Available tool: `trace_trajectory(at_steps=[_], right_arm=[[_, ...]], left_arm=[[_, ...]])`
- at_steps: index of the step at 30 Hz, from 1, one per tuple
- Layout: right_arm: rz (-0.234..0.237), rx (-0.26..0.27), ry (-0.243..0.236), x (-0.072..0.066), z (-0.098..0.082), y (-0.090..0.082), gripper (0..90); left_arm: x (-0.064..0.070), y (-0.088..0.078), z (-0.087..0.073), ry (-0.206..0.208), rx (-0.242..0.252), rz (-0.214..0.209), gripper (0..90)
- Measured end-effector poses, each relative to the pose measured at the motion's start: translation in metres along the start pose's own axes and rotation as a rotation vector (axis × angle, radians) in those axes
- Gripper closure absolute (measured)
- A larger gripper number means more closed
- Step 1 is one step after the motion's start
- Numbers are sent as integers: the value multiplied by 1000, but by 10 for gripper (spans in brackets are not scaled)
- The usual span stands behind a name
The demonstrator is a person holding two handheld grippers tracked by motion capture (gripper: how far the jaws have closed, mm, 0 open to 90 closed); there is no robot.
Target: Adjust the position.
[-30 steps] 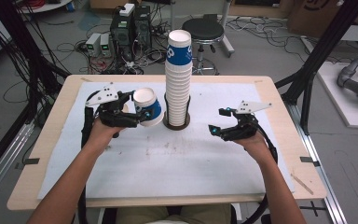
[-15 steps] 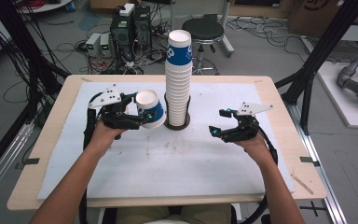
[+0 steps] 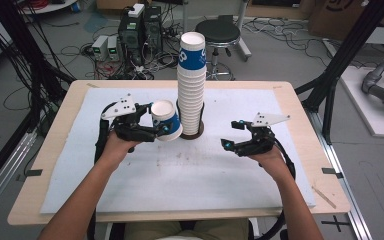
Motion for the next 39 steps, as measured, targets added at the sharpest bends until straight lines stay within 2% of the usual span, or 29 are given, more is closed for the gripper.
trace_trajectory(at_steps=[3,7,16,23,30,34,39], right_arm=[[20,9,-10,-5,1,2,150],[54,17,14,-11,4,4,150],[148,61,-13,-30,10,13,150],[208,64,-38,-46,11,23,149],[263,81,-44,-59,13,33,150],[272,63,-45,-66,10,42,150],[302,82,-50,-77,5,45,149]], left_arm=[[1,3,-1,-3,-11,-7,262],[4,6,-2,-24,-13,-27,262],[12,13,-3,-32,-15,-76,262],[20,18,-3,-38,-12,-141,262],[33,25,-4,-35,-19,-206,262],[41,29,-5,-33,-30,-233,262],[53,34,-6,-24,-42,-259,262]])
Point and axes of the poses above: each handheld gripper's, and its own axes: y roughly forward along the jaws, z roughly out of its top, x roughly to its right, the point moved 2 cm from there along y, roughly forward along the jaws, and after that the axes turned 11 degrees about x, right-handed, at the moved point
